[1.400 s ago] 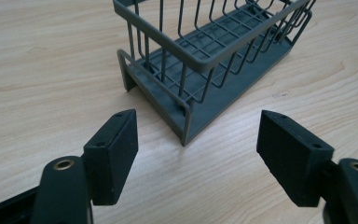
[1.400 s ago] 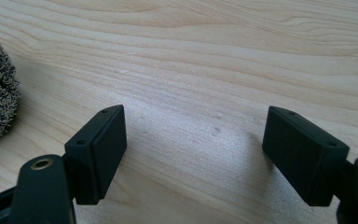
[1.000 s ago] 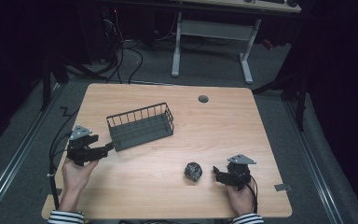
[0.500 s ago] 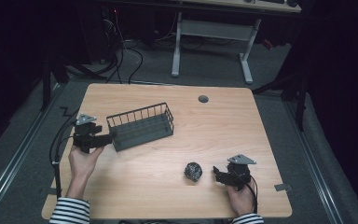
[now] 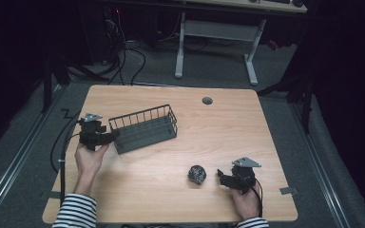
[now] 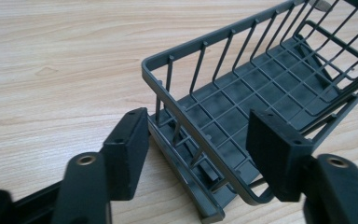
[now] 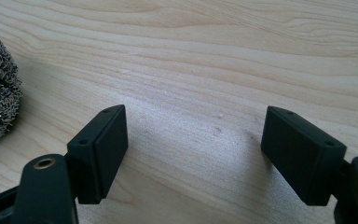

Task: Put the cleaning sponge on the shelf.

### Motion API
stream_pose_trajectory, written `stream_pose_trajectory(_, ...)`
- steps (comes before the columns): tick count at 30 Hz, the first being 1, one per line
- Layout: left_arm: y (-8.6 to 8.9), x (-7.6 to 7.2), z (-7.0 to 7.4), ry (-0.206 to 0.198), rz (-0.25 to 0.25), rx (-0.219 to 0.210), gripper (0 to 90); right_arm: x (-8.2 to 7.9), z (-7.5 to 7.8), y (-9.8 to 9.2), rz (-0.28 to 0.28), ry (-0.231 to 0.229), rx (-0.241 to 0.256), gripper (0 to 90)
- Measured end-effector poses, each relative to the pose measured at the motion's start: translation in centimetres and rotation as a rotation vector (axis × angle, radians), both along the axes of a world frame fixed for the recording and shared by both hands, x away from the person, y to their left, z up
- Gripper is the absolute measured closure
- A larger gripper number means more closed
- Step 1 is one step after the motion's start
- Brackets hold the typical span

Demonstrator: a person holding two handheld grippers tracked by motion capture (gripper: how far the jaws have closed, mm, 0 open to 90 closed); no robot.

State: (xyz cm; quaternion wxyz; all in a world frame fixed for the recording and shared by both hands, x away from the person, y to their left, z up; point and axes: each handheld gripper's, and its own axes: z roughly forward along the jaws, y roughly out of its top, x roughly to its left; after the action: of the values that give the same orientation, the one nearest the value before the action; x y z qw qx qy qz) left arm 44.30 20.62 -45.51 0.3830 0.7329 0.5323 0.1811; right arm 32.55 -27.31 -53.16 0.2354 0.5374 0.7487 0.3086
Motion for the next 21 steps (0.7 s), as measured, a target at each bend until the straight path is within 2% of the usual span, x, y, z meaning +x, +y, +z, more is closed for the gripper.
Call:
stream_pose_trajectory(5, -0.29, 0.03, -0.18, 0.002, -0.019, 0.003, 49.8, -0.01, 0.00, 0.00, 0.001, 0.000, -0.001, 23.2)
stream_pose_trajectory(11, -0.41, -0.03, -0.30, 0.005, -0.020, 0.014, 55.4, -0.02, 0.00, 0.00, 0.001, 0.000, -0.001, 23.2)
stream_pose_trajectory(21, -0.95, -0.50, -0.33, -0.001, -0.045, 0.016, 55.8, -0.03, 0.00, 0.02, 0.000, 0.000, 0.000, 23.2)
